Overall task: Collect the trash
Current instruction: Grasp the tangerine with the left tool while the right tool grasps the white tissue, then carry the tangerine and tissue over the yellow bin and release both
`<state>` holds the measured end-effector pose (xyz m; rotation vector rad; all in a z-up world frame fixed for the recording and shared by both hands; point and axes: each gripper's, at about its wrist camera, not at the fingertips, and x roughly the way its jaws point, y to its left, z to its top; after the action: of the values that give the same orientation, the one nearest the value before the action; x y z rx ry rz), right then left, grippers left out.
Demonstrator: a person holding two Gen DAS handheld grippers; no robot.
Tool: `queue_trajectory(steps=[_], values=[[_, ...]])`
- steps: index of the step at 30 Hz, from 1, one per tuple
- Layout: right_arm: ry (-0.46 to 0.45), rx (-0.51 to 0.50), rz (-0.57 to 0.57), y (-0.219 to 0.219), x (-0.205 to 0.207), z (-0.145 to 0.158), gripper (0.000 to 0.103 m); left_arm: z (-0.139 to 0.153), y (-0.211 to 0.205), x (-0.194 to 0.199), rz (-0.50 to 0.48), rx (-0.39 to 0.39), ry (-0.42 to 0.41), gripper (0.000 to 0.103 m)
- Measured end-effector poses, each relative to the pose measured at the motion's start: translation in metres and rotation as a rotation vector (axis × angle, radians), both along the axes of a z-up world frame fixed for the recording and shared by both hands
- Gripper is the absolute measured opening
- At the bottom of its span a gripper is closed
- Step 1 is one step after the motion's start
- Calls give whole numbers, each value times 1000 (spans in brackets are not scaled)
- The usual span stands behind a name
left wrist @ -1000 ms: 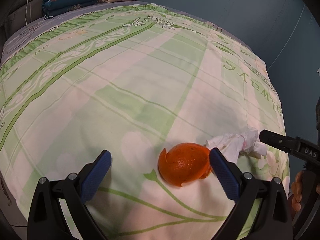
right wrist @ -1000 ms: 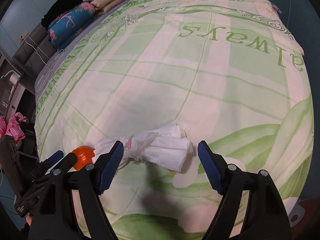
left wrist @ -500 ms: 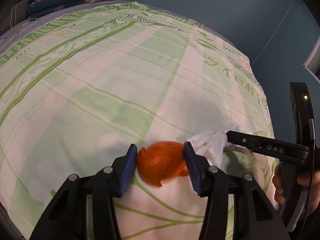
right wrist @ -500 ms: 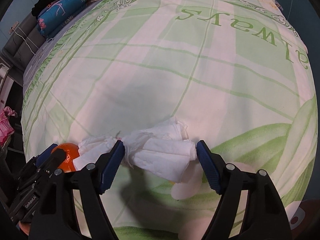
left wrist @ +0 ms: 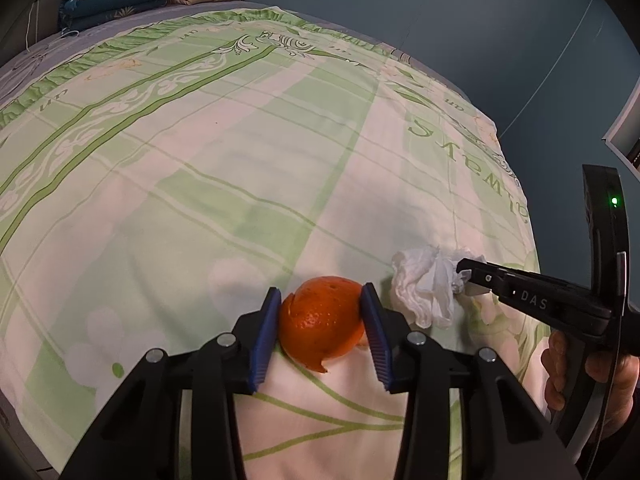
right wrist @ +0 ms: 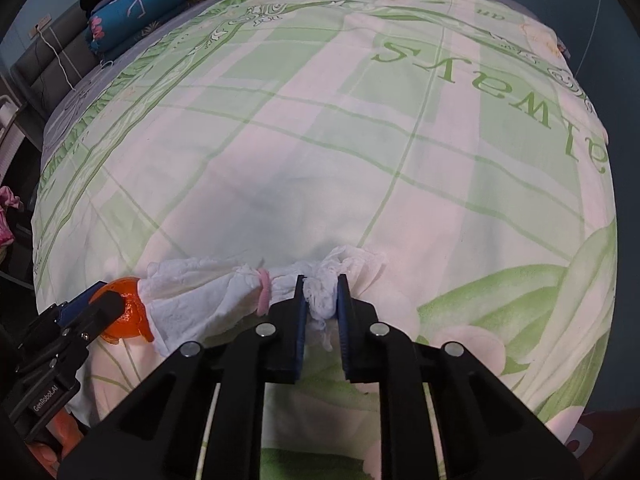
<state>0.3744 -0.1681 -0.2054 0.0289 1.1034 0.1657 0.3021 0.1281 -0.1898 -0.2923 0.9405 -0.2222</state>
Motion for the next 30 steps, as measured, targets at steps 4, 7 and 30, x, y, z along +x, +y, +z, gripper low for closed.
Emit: queue_trajectory(steps=[4, 7, 30], values=[[-29, 6, 3, 0, -6, 8, 9, 6, 4, -6, 12, 2, -9, 38], [-69, 7, 8, 0, -12, 18, 9, 12, 7, -11, 17, 5, -17, 38], [-278, 116, -24, -58, -115, 123, 9, 111, -6, -101, 64, 30, -227, 38]])
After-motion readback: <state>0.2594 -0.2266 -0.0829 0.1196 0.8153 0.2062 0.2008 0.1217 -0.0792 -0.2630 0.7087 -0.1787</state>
